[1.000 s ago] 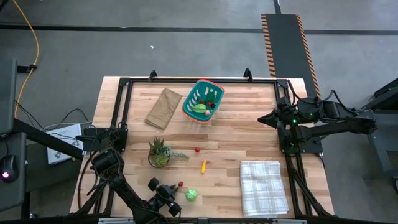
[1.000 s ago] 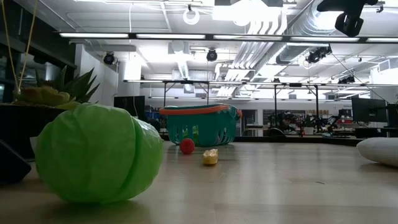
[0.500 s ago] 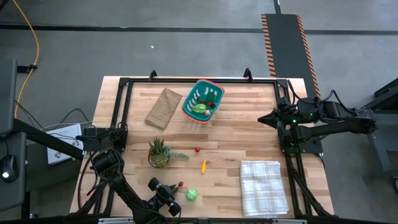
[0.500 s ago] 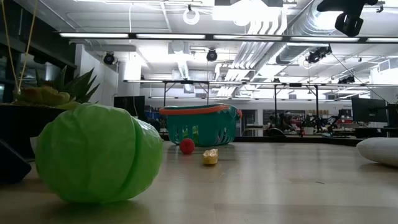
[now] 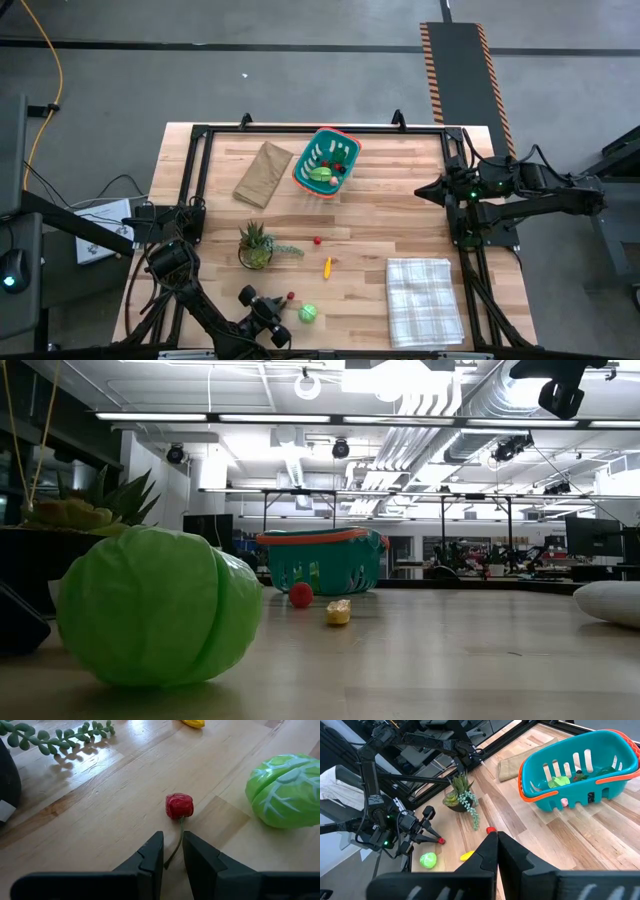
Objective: Pick and placing Produce into tupperware
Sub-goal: Put the red cherry in the green basket
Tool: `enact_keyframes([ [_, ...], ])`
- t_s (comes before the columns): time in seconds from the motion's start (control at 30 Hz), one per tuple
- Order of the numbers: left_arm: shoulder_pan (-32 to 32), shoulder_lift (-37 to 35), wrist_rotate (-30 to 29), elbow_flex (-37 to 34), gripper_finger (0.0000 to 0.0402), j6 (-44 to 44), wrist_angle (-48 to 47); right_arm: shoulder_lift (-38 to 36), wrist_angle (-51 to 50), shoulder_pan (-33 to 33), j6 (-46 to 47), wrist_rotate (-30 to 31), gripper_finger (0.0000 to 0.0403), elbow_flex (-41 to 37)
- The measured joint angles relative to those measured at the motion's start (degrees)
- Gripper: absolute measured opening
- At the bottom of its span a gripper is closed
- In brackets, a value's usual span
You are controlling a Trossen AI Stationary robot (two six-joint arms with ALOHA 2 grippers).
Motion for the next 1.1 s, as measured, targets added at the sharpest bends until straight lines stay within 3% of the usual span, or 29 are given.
enact_keyframes([
  [0.23, 0.0, 0.0, -0.1, 0.0, 0.006, 0.0, 0.1, 0.0, 0.0, 0.0, 0.0, 0.0, 0.0001, 0.0],
  [0.53, 0.0, 0.0, -0.3, 0.0, 0.0003, 0.0, 0.2, 0.0, 0.0, 0.0, 0.0, 0.0, 0.0001, 0.0],
  [1.1, 0.0, 0.0, -0.9, 0.0, 0.0002, 0.0, 0.1, 0.0, 0.0, 0.0, 0.0, 0.0, 0.0001, 0.0],
])
